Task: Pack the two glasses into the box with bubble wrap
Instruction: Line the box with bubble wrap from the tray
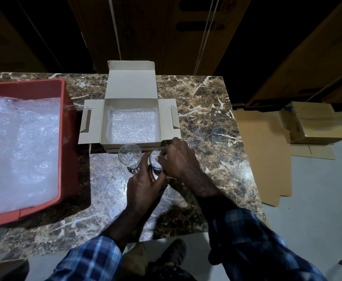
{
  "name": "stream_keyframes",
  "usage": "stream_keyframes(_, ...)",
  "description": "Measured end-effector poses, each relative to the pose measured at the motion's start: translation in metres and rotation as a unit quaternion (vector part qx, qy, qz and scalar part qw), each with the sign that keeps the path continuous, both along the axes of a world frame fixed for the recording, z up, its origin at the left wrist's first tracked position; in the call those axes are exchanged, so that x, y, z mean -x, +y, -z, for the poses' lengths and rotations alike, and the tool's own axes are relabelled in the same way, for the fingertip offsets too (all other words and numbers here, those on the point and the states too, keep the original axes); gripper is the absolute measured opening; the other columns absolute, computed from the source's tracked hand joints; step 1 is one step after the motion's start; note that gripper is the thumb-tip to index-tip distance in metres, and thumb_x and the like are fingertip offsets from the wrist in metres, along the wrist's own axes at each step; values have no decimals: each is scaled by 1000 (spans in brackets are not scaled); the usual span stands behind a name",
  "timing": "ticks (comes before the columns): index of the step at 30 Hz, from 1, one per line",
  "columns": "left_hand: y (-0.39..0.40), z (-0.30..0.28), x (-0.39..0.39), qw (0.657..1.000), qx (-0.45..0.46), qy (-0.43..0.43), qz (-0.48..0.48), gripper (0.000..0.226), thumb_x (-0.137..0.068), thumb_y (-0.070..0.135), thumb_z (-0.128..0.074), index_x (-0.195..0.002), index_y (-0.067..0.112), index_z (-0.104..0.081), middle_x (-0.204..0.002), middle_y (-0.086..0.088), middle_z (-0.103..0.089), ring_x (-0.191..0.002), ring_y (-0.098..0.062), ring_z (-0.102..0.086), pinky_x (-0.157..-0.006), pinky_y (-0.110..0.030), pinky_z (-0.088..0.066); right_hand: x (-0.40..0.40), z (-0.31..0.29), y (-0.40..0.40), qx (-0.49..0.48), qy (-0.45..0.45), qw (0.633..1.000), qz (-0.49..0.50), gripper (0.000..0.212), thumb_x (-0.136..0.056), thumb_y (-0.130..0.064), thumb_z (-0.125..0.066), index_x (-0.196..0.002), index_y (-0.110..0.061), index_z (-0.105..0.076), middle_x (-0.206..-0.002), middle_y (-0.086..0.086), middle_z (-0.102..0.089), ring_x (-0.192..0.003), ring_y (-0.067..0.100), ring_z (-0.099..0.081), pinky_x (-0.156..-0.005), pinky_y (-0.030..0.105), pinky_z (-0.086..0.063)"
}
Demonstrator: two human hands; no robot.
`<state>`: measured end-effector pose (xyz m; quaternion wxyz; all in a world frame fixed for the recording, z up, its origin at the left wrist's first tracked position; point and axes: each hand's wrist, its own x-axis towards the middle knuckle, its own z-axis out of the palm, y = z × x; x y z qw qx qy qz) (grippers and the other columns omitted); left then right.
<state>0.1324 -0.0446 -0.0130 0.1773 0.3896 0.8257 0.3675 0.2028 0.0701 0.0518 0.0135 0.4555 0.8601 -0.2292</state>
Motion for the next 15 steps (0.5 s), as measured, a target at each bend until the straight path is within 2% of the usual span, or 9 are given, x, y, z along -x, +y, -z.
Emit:
stream_keyframes(2, 1, 1, 0, 1000, -2, 3, 0, 65, -89, 43, -69, -145, 28, -40, -85, -3, -74, -75, -32, -69, -62, -34, -49, -4, -4, 1, 3, 36, 999, 11, 31, -92, -40, -64, -110, -17, -74, -114, 10, -58, -111, 27, -54, -91, 39, -48)
stream_keyframes(4, 0, 2, 0, 1000, -8, 5, 0, 65, -88, 42, -70, -144, 30, -38, -83, -5, -73, -74, -34, -69, -61, -35, -50, -7, -6, 0, -8, 78, 996, 41, 20, -89, -31, -68, -100, -17, -75, -110, 9, -61, -108, 25, -56, -89, 38, -50)
stream_keyframes(6, -1, 2, 1, 1000, -11, 8, 3, 65, -88, 44, -69, -143, 32, -35, -80, -3, -72, -72, -33, -68, -60, -33, -48, -8, -4, 1, -9, 77, 996, 43, 11, -88, -24, -69, -88, -15, -75, -102, 8, -62, -100, 25, -59, -83, 37, -52)
stream_keyframes(8, -1, 2, 1, 1000, -19, 11, 6, 65, -87, 51, -63, -143, 33, -34, -79, -1, -72, -71, -32, -68, -59, -32, -48, -9, -4, 3, -2, 56, 998, 21, 12, -88, -24, -71, -83, -13, -74, -99, 8, -62, -97, 24, -59, -81, 38, -53)
stream_keyframes(11, -1, 2, 0, 1000, -20, 12, -1, 70, -81, 64, -49, -142, 34, -32, -80, -2, -73, -70, -33, -68, -59, -35, -51, -7, -4, 5, -5, 19, 1000, -4, 14, -90, -29, -70, -88, -16, -71, -103, 7, -58, -102, 25, -53, -85, 41, -51)
stream_keyframes(15, -2, 0, 0, 1000, -19, -3, -2, 64, -83, 61, -54, -140, 38, -35, -81, 4, -72, -72, -32, -69, -61, -37, -53, -2, 0, 0, -34, 2, 999, -2, 14, -92, -27, -62, -97, -17, -71, -105, 8, -58, -102, 28, -54, -85, 42, -49)
